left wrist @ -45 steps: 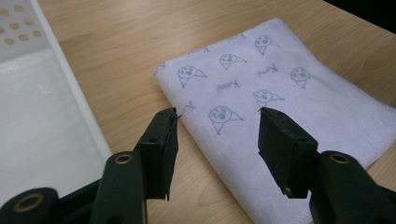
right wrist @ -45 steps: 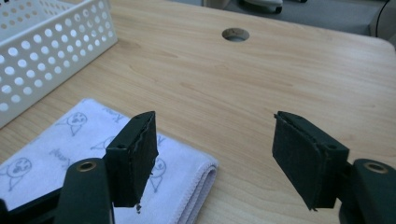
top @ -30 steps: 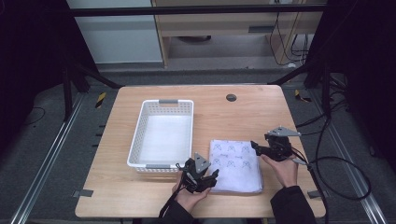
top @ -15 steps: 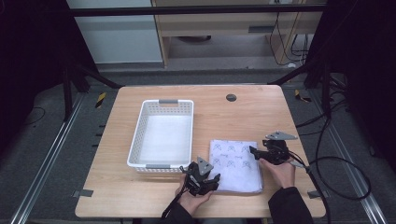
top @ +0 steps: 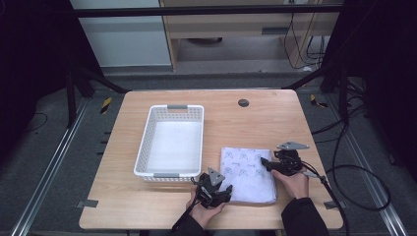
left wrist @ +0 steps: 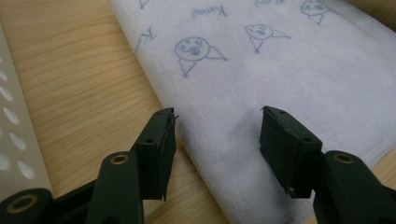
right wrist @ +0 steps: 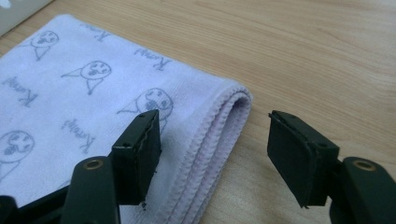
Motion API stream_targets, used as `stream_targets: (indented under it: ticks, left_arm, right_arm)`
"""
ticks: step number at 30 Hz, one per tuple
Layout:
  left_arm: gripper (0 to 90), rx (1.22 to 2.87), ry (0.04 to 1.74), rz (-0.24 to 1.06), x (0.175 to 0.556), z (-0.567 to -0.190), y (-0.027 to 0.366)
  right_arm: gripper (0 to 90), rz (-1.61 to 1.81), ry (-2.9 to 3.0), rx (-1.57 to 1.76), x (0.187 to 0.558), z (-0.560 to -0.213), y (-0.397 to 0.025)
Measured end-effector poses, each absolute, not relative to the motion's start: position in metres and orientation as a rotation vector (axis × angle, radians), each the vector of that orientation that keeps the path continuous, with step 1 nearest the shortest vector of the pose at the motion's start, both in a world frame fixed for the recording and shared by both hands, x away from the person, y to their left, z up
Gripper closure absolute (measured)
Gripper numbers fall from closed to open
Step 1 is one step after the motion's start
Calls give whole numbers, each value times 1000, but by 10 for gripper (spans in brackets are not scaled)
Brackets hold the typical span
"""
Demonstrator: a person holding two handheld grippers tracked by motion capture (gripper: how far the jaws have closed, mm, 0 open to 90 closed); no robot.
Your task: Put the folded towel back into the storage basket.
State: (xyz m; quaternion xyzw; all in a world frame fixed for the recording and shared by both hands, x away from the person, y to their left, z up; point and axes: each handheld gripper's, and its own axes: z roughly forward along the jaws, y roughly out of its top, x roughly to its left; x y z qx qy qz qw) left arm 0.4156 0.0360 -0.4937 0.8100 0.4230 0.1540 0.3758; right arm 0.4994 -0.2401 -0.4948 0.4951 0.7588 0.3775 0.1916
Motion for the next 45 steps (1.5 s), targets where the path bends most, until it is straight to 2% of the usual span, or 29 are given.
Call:
stream_targets:
  ticks: [5,10,13,19,27,32,45]
  left_arm:
    - [436,2084,1085,401,415,-495,34]
    - [438,2073,1105,364,418,-496,34]
    - [440,2065,1119,326,421,-497,36]
    - [495,2067,1109,305,420,-497,35]
    - [649,2038,1093,249,422,-498,37]
    - [735,2003,1091,245,422,-498,40]
    - [751,1956,1011,291,416,-474,42]
  right_arm:
    - [355,1062,2144,1434,502,-498,-240]
    - [431,1109,2160,1484,504,-501,-241]
    - [523,1152,2179,1515,505,-502,-242]
    - [621,1181,2193,1536,504,-501,-240]
    - [767,1203,2213,1508,502,-499,-239]
    - [784,1200,2205,1498,501,-496,-238]
    - [786,1311,2111,1368,481,-455,-238]
